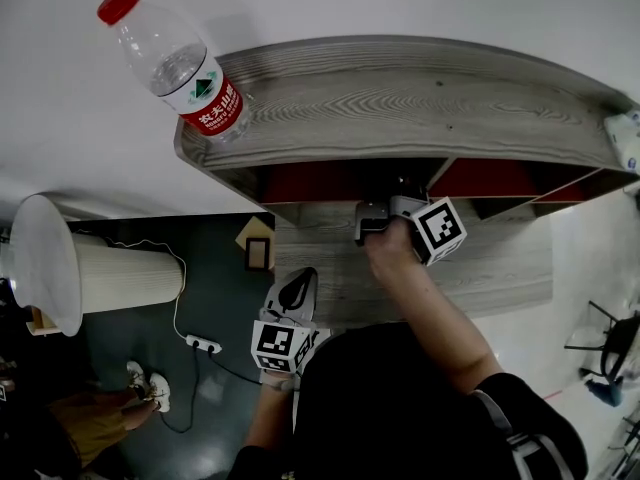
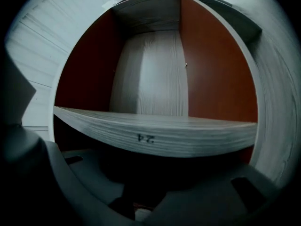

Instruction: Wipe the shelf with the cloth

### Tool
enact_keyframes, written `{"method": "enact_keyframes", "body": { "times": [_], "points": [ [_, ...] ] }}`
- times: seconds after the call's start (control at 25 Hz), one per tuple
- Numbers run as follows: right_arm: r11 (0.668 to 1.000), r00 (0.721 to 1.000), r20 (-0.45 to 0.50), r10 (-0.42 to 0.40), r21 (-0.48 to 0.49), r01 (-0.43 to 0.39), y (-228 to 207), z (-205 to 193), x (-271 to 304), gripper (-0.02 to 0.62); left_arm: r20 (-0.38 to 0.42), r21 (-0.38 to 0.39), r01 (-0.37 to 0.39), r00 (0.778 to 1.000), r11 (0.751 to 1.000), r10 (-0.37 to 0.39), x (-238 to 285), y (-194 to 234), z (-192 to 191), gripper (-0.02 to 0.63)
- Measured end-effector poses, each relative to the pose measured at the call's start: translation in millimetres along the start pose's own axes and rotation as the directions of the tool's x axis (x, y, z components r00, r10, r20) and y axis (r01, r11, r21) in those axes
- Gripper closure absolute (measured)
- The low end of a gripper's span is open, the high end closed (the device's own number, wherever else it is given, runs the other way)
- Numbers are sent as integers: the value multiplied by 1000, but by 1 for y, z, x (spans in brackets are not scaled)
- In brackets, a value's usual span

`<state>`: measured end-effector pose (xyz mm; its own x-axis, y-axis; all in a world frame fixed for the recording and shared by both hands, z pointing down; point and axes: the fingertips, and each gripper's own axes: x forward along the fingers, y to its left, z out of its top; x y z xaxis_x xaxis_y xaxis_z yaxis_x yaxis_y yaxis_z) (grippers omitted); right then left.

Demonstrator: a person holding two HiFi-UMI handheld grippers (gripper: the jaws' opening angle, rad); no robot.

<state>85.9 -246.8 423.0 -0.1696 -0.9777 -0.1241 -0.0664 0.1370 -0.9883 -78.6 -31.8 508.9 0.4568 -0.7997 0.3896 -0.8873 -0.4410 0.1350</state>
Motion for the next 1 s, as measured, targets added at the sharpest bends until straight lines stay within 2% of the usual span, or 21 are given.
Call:
{"method": "enact_keyframes", "body": {
  "times": [0.24,0.56,0.8,1.0],
  "points": [
    [1000,1000,0,-18,20,18,-1,-2,-11,460,4,-5,0,1000,1000,0,-4,-3,-2,597],
    [1000,1000,25,12,25,-12,2,-4,-16,460,2,-9,-11,1000,1000,11,-13,3,-7,597],
    [988,983,91,157,-8,-157,34,-1,-8,469,5,-10,-20,1000,1000,20,-21,6,-7,597],
    [975,965,141,222,-27,-220,54,2,9,469,-7,-13,-34,999,999,34,-31,14,-13,597]
  ]
}}
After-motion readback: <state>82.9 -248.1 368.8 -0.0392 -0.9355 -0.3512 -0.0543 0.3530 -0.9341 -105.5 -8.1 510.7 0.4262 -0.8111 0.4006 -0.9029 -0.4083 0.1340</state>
